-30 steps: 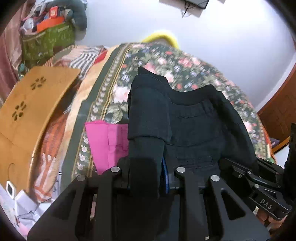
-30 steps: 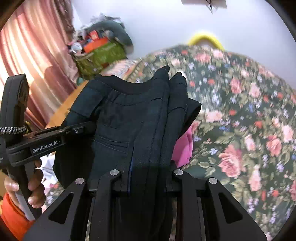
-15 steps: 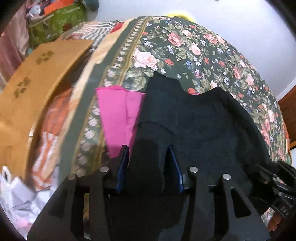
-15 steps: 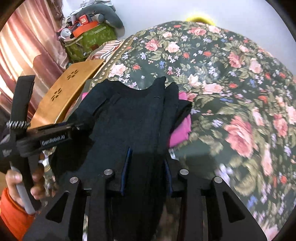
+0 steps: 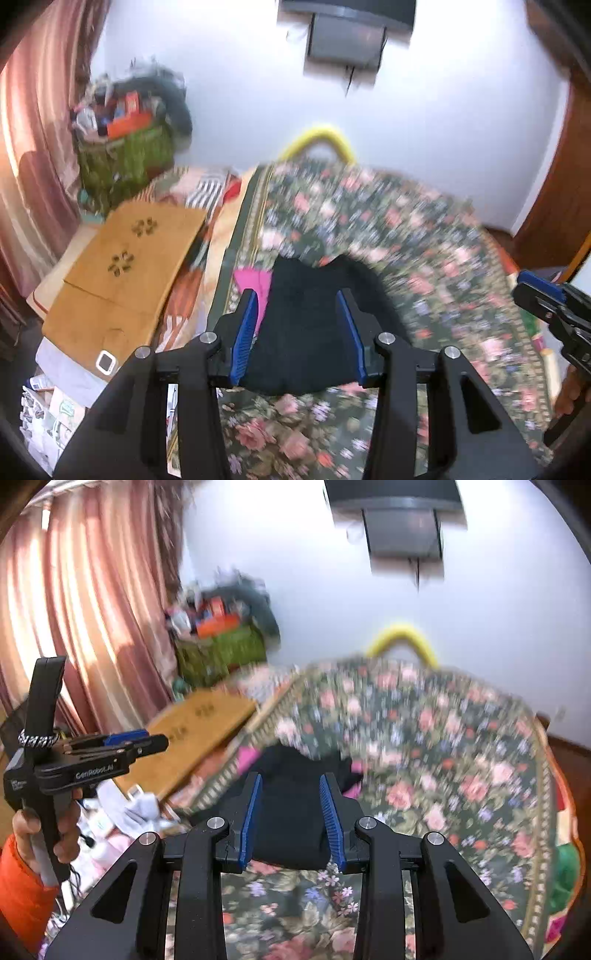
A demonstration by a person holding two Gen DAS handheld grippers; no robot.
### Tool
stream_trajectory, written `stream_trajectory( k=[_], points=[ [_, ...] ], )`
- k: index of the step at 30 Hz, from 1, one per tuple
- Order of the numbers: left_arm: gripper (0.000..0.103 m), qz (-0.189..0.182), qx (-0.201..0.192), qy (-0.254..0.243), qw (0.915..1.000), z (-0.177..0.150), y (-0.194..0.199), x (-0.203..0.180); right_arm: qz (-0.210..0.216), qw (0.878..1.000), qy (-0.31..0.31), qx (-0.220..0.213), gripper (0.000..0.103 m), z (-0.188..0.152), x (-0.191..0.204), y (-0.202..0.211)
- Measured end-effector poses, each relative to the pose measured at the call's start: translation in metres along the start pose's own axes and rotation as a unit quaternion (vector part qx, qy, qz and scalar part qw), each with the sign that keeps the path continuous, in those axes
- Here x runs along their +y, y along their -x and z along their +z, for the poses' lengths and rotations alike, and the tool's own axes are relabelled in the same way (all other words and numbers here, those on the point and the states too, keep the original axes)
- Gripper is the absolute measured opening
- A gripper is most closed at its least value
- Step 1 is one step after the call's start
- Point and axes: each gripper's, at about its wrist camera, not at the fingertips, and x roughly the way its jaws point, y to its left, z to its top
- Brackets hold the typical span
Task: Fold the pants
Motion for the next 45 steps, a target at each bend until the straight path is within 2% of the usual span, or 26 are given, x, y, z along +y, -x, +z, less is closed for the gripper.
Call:
stream_trajectory(
  k=[3,6,9,14,15,16,17,19,20,22,27,29,45],
  points=[
    [0.044,0.000,-0.047,-0.010,0.9988,-0.003,0.055,-0.011,0.014,0.999,-0.006,-0.051,0.029,0.000,0.018,0.049],
    [0.044,0.006,-0.105,-0.025,0.9941,-0.018,0.117,-0.026,0.021,0.996,-0.007,-0.089,0.029,-0.006,0.036,0.089],
    [0.045,0.011,-0.146,-0.035,0.9887,-0.035,0.164,-0.037,0.020,0.993,0.006,-0.119,0.029,-0.015,0.059,0.124],
    [0.045,0.021,-0.183,-0.038,0.9821,-0.065,0.214,-0.049,0.008,0.989,0.026,-0.144,0.029,-0.035,0.088,0.158],
    [0.048,0.021,-0.186,-0.037,0.9816,-0.070,0.220,-0.050,0.005,0.989,0.027,-0.144,0.031,-0.039,0.093,0.161],
    [0.053,0.018,-0.188,-0.037,0.9813,-0.077,0.227,-0.052,-0.001,0.989,0.030,-0.145,0.037,-0.042,0.096,0.165],
    [0.056,0.016,-0.190,-0.037,0.9810,-0.081,0.231,-0.053,-0.009,0.989,0.032,-0.146,0.042,-0.046,0.097,0.167],
    [0.072,0.016,-0.196,-0.039,0.9797,-0.090,0.240,-0.055,-0.026,0.988,0.032,-0.149,0.062,-0.051,0.101,0.172],
    [0.077,0.015,-0.197,-0.040,0.9794,-0.093,0.243,-0.056,-0.032,0.988,0.031,-0.150,0.066,-0.052,0.099,0.173],
    [0.095,0.012,-0.199,-0.040,0.9792,-0.097,0.248,-0.058,-0.042,0.987,0.024,-0.151,0.081,-0.054,0.097,0.174],
    [0.102,0.022,-0.201,-0.036,0.9787,-0.102,0.253,-0.059,-0.067,0.985,0.016,-0.159,0.099,-0.057,0.095,0.180],
    [0.103,0.016,-0.197,-0.032,0.9798,-0.102,0.255,-0.059,-0.066,0.985,0.015,-0.161,0.102,-0.058,0.095,0.182],
    [0.103,0.020,-0.200,-0.023,0.9794,-0.107,0.260,-0.057,-0.062,0.985,0.003,-0.163,0.102,-0.066,0.093,0.193]
  ],
)
